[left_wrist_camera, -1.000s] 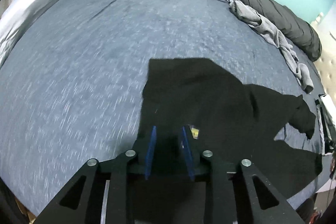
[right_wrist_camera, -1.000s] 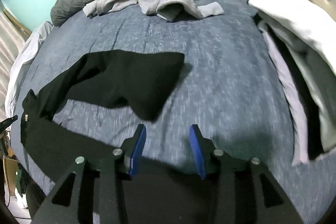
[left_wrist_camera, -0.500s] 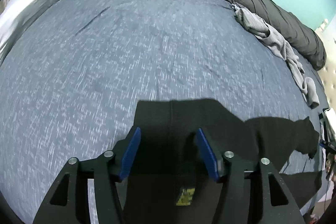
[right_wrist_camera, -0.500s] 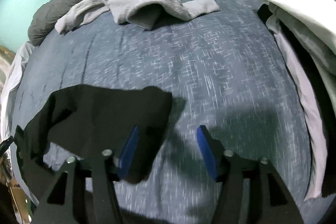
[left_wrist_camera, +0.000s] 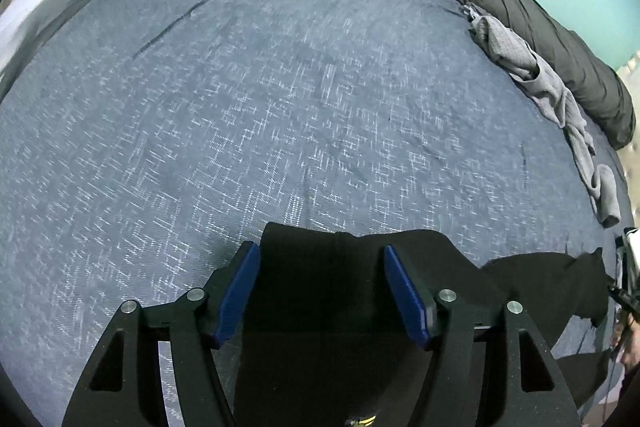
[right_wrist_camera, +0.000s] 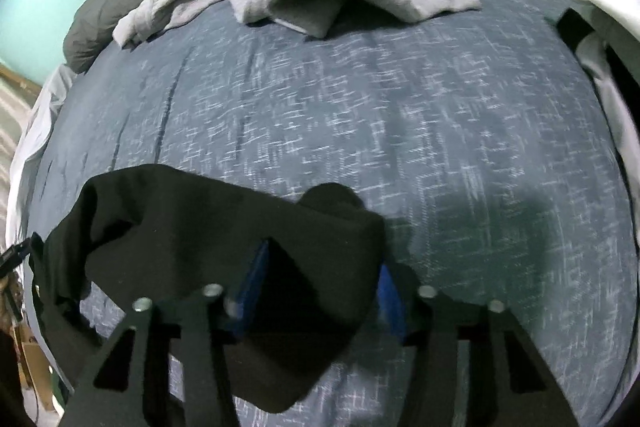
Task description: Fold clothes
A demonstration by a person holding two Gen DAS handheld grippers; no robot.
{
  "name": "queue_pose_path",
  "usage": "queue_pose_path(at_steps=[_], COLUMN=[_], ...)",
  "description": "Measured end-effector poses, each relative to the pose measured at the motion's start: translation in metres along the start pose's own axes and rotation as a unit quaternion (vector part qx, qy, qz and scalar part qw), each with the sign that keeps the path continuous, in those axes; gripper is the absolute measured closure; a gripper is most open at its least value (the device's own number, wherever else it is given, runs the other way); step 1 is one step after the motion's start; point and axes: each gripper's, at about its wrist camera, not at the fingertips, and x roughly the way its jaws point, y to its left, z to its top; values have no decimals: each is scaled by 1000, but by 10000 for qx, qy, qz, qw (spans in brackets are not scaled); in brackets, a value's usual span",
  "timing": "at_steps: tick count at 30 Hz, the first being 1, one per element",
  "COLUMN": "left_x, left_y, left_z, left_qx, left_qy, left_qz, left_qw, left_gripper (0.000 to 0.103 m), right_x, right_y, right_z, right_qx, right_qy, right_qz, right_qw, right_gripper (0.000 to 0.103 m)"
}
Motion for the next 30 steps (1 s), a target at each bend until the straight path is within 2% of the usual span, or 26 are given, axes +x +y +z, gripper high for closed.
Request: queue_pose_path(at_steps=[2, 4, 5, 6, 8, 11, 19, 23, 27, 29, 30], left_x=[1, 1, 0, 0, -3, -13, -64, -74, -70, -64, -60], left_y=[0, -1, -2, -4, -5, -10, 5, 4, -8, -12, -14], left_z=[-1, -3, -3, -5, -6, -5, 6, 0, -10, -13, -16], left_qx=[28, 75, 128, 195, 267, 376, 142, 168, 318, 342, 351], left_qy=[-5, -24, -29, -21, -29, -119, -539, -487, -350, -288, -248], left_qz=[-24, -47, -35, -12, -42, 26, 150, 14, -66, -100, -117], left_qw=[10000, 10000, 9999, 9998, 9996, 9992, 9983, 9987, 9989, 9989, 9990], left_gripper=[35, 49, 73, 86, 94, 103, 103, 103, 103, 103, 103], right_x=[0, -3, -4, -7, -14, -29, -109, -153, -193, -194, -190], right_y=[1, 1, 1, 3, 7, 15, 37, 46, 61, 66, 64], right_z=[-1, -1, -1, -1, 0, 5, 35, 44, 30, 16, 11], right_qx=[-61, -101, -121, -169, -285, -471, -839, -1045, -1599, -1992, -2090], right_qy=[-21, -95, -135, -175, -261, -461, -1465, -2016, -2752, -2702, -2582], right_qz=[-16, -39, -51, -67, -101, -176, -254, -255, -97, -182, -254], right_qw=[10000, 9999, 9998, 9997, 9992, 9977, 9853, 9735, 9479, 9418, 9429], right_gripper=[73, 83, 86, 88, 92, 94, 94, 94, 94, 95, 95])
